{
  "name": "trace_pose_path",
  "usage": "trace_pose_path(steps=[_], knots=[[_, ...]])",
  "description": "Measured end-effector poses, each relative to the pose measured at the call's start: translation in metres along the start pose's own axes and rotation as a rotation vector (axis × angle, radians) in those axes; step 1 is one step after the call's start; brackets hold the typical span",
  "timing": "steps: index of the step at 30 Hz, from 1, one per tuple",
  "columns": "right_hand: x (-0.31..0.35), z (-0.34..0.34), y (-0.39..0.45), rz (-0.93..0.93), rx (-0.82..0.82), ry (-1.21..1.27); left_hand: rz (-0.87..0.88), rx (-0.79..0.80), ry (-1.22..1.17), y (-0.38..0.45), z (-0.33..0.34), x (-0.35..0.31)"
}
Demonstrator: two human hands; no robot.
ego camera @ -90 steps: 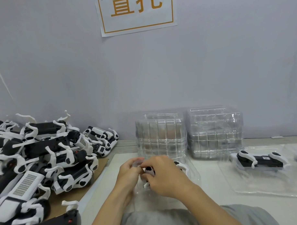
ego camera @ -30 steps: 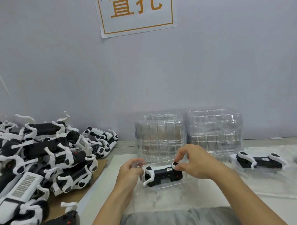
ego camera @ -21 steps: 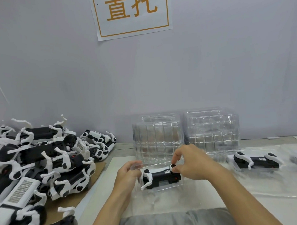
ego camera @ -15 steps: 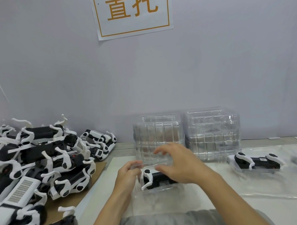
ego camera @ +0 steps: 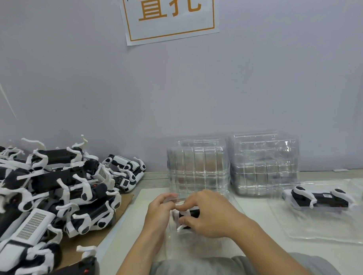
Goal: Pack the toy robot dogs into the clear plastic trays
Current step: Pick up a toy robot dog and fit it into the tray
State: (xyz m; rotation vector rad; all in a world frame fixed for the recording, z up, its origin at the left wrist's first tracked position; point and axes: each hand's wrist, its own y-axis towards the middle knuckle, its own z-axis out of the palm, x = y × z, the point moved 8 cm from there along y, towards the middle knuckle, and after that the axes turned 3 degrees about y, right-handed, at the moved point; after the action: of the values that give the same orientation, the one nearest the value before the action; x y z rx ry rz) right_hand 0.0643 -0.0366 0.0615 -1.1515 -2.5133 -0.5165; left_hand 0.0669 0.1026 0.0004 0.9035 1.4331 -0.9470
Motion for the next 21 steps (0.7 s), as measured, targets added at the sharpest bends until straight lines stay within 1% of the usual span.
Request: trace_pose_path(steps=[6,9,11,15,18,21], knots=[[0.000,0.000,-0.001,-0.017,0.035,0.013,0.006,0.000,0.035,0.000,-0.001,-0.001],[-0.008,-0.004,0.000,0.007,0.065,0.112,0.016,0.003,0.043,0.001,-0.001,-0.002],[-0.020,-0.014,-0.001,0.064,0.032,0.184,0.026,0.001,0.045,0.002,-0.001,-0.002],[-0.058,-0.036,-0.006,0.192,-0.042,0.083,0.026,0.003,0.040,0.003,-0.001,0.000],[-0.070,-0.043,-0.010,0.214,-0.087,0.163,0.025,0.006,0.040,0.004,-0.001,0.000],[-0.073,-0.041,-0.009,0.242,-0.120,0.169,0.025,0.005,0.046,0.005,-0.001,0.001]])
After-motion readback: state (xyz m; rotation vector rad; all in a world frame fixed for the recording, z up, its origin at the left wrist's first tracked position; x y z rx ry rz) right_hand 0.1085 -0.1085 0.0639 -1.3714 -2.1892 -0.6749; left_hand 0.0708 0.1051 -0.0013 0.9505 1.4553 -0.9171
